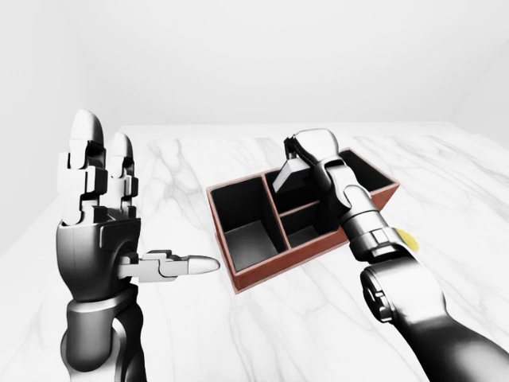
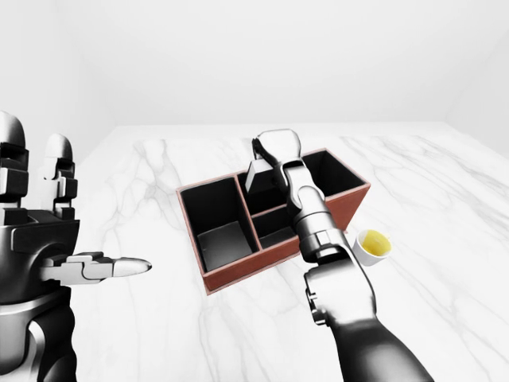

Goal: Pick up the book and place it in the front compartment of the caddy.

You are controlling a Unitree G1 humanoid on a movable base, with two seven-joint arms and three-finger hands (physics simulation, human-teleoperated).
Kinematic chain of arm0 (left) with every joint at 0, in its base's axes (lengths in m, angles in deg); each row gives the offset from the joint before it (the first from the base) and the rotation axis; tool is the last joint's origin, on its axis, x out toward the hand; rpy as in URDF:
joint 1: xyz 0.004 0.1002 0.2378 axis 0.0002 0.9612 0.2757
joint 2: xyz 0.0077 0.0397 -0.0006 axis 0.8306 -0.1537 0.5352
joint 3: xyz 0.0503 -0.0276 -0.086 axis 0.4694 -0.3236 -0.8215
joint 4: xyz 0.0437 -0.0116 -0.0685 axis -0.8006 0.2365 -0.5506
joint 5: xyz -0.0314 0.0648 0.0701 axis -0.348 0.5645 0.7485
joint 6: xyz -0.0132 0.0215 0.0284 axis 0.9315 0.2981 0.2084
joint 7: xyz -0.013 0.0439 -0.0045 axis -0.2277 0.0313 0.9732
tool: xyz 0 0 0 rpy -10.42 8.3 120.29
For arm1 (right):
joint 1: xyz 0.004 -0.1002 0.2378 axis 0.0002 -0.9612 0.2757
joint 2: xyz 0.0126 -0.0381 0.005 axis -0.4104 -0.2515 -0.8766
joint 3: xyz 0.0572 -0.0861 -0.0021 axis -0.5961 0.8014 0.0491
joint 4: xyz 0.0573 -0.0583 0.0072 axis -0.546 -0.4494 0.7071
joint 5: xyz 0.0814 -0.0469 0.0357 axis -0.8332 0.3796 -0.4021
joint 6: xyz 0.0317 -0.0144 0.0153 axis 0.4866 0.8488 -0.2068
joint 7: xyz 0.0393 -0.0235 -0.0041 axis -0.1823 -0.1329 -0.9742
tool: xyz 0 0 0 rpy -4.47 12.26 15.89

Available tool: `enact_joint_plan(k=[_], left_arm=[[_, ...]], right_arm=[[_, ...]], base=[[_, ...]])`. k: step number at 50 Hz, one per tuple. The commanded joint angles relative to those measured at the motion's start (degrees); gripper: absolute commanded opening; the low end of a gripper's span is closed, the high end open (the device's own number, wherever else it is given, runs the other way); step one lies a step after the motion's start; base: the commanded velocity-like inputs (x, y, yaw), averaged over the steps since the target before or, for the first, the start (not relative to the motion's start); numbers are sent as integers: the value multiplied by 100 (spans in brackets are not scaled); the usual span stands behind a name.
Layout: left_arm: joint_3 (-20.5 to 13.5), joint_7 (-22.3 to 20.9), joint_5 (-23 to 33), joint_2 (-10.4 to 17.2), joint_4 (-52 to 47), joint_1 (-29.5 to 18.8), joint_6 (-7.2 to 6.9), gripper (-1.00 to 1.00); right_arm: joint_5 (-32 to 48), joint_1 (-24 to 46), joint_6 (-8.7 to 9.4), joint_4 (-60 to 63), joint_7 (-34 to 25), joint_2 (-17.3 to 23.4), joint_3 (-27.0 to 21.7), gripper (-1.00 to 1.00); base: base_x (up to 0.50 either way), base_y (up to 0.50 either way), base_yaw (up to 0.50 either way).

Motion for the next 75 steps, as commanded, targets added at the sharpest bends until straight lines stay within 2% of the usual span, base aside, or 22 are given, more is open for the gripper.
enact_joint_plan(k=[1,75], left_arm=[[-15,5,-14,5,-27,-19,0,100],[8,3,0,7,3,-22,0,100]], right_arm=[[71,213,0,-418,481,36,-46,-100],[226,302,0,-1641,1644,-217,174,-100]], base=[[0,0,0],[0,0,0]])
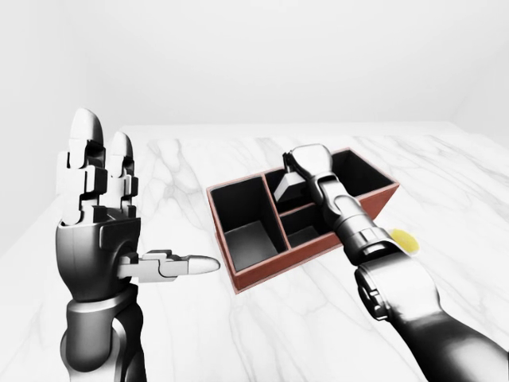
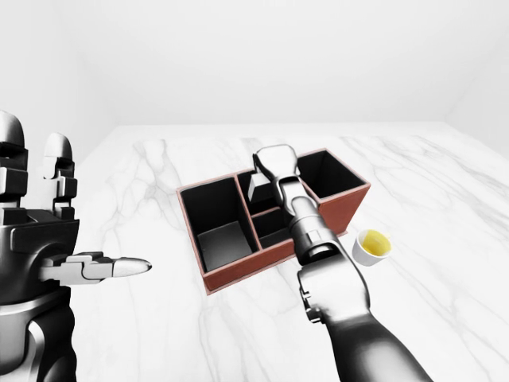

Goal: Pick up the book and place it in the front compartment of the caddy.

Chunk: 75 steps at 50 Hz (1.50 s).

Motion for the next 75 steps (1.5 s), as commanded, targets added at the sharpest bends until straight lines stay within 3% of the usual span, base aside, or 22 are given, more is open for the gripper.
enact_joint_plan(k=[1,37,38,39,63,75], left_arm=[[-2,4,-2,3,16,-14,0,100],[15,9,7,0,-32,-5,0,100],[17,11,8,0,-30,-7,0,100],[25,12,13,0,-24,-6,0,100],[14,8,-3,-4,-39,2,0,100],[12,11,0,-1,-47,-4,0,100]], right_arm=[[14,69,0,-96,339,-43,-66,-100],[35,91,0,-292,690,-111,-38,-100],[32,99,0,-299,706,-112,-42,-52],[58,100,0,-317,781,-119,-25,100],[112,121,0,-281,854,-96,-28,100],[-224,-117,0,909,200,-14,-207,100]], base=[[0,0,0],[0,0,0],[0,0,0],[0,0,0],[0,0,0],[0,0,0]])
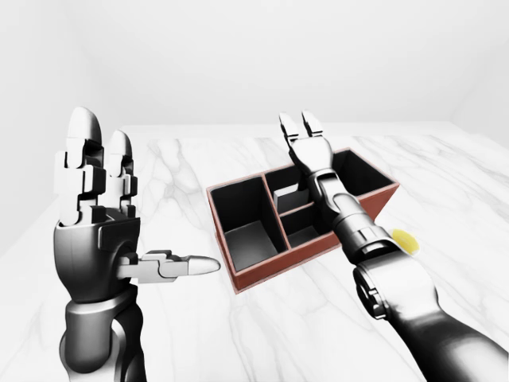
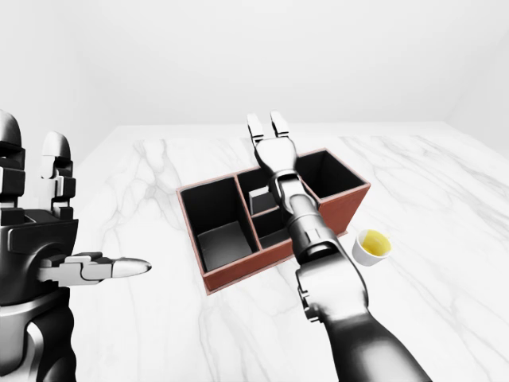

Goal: Pick up the book and place it in the front compartment of the caddy.

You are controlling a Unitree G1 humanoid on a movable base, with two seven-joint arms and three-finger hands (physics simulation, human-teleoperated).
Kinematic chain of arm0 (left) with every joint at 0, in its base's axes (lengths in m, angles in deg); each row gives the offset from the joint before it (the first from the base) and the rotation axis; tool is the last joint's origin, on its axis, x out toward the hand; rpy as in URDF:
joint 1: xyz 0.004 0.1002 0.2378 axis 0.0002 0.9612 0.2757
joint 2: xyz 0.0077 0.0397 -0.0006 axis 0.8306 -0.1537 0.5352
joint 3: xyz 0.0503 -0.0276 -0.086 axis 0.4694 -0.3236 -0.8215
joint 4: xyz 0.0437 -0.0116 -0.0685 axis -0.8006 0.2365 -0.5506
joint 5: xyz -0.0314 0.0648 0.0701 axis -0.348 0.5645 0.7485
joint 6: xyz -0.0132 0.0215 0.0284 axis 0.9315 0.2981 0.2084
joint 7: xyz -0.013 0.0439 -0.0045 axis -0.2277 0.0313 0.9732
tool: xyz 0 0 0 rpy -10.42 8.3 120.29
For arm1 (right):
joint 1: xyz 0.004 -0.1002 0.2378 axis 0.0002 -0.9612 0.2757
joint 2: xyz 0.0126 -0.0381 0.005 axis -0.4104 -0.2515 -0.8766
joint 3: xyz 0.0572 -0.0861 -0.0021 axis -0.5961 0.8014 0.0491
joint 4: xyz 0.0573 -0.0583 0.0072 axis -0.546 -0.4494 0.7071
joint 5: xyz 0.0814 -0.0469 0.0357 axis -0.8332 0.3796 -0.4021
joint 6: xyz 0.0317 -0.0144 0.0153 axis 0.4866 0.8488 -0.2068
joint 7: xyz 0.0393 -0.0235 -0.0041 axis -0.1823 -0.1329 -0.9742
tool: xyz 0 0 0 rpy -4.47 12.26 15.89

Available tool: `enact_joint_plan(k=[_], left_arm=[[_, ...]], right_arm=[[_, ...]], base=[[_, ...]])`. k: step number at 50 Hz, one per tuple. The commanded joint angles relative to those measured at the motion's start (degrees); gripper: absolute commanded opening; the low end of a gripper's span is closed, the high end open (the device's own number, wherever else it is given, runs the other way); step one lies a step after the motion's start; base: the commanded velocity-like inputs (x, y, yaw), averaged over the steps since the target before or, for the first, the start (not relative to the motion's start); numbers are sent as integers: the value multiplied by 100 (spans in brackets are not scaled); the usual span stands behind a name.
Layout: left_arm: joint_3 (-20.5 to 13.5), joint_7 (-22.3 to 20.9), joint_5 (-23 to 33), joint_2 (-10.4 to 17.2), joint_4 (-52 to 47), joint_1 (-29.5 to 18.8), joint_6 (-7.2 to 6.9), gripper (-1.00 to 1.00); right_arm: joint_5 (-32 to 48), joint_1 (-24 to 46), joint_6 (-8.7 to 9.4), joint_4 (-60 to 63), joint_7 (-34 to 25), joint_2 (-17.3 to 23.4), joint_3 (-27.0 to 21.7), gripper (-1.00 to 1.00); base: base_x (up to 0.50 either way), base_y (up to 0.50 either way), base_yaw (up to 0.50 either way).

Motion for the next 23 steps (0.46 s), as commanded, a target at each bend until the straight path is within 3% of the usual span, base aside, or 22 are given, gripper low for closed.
enact_joint_plan(k=[1,23], left_arm=[[-1,3,1,0,10,-6,0,100],[5,7,3,3,-3,-7,0,100]], right_arm=[[-273,-257,0,1108,-599,54,-155,100],[-1269,-1510,0,5251,-2812,-52,-537,100]], base=[[0,0,0],[0,0,0]])
